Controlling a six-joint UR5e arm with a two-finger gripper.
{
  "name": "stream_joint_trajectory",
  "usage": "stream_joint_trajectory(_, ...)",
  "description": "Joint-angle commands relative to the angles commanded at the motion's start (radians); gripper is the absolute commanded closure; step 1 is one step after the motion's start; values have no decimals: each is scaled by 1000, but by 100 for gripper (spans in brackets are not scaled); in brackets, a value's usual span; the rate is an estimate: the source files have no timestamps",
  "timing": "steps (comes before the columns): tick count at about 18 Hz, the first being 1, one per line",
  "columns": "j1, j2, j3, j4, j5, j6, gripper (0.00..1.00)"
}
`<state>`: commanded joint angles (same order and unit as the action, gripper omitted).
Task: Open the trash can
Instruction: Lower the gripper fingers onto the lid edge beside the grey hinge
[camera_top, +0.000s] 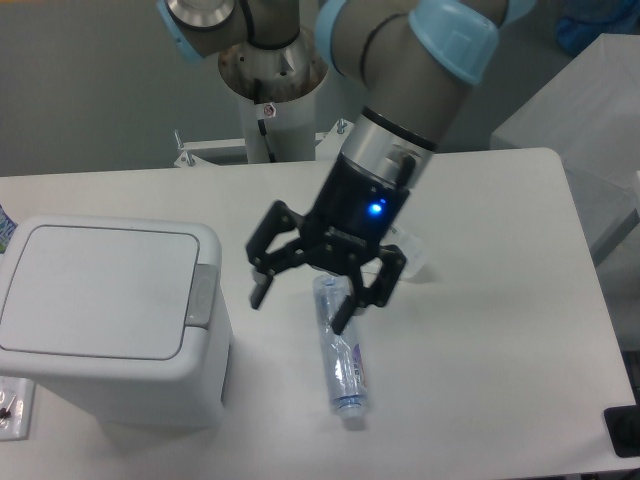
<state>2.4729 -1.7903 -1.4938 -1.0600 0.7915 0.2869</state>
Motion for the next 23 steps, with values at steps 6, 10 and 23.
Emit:
stream_joint_trajectory(6, -6, 9, -40, 46, 11, -3, 0)
stream_joint_trajectory(10, -6, 6, -51, 49, 52, 6, 0)
stream_joint_trajectory(23, -22, -14, -62, 69, 71, 14, 0)
